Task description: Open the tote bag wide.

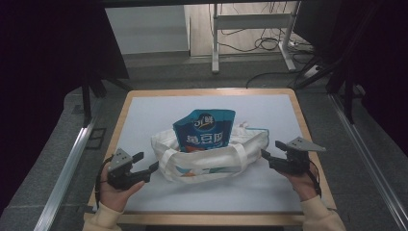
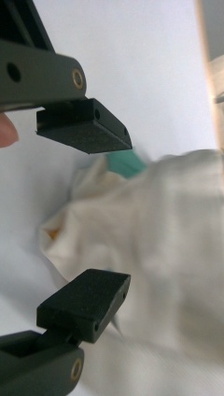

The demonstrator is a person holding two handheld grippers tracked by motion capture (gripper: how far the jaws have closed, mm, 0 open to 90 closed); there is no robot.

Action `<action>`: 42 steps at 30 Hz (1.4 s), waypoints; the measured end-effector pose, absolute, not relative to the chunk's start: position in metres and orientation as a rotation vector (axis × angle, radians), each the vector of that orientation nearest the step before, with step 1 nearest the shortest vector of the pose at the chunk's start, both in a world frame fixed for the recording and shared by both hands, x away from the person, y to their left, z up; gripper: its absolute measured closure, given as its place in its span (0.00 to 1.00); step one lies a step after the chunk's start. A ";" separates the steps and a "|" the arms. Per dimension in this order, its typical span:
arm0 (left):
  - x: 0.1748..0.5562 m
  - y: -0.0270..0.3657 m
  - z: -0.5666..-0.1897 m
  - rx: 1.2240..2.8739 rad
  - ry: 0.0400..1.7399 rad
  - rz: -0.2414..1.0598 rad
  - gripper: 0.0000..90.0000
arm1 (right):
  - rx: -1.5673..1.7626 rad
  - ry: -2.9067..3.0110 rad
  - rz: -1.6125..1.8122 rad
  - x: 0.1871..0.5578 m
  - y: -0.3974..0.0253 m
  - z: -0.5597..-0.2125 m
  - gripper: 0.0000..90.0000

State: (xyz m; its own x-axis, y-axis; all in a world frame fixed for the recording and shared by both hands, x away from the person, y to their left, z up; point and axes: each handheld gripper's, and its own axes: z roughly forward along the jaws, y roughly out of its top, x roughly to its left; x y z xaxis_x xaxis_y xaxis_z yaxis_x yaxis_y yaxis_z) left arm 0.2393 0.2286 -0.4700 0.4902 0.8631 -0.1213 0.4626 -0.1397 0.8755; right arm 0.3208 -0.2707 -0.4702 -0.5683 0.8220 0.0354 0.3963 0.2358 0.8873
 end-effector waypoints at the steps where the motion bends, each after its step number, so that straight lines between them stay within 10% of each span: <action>1: 0.238 0.229 -0.464 1.758 1.113 0.521 0.34 | 1.100 2.031 1.331 0.317 -0.271 -0.461 0.37; 8: 0.241 0.224 -0.426 1.715 1.055 0.546 0.60 | 1.021 2.012 1.417 0.316 -0.268 -0.430 0.49; 11: 0.250 0.221 -0.410 1.734 1.012 0.519 0.89 | 0.946 2.032 1.411 0.321 -0.258 -0.413 0.67; 15: 0.260 0.218 -0.403 1.749 1.010 0.499 0.99 | 0.896 2.064 1.378 0.332 -0.249 -0.400 0.87; 42: 0.289 0.197 -0.455 1.864 1.109 0.326 1.00 | 0.944 2.253 1.293 0.352 -0.212 -0.449 0.98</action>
State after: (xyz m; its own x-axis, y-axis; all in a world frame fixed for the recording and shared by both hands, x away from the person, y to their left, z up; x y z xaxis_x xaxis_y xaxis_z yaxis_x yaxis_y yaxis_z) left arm 0.2892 0.1972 -0.4548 0.5601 0.8012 -0.2108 0.5595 -0.1782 0.8095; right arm 0.3520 -0.2116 -0.4493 -0.7045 0.7096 0.0073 0.3644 0.3529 0.8618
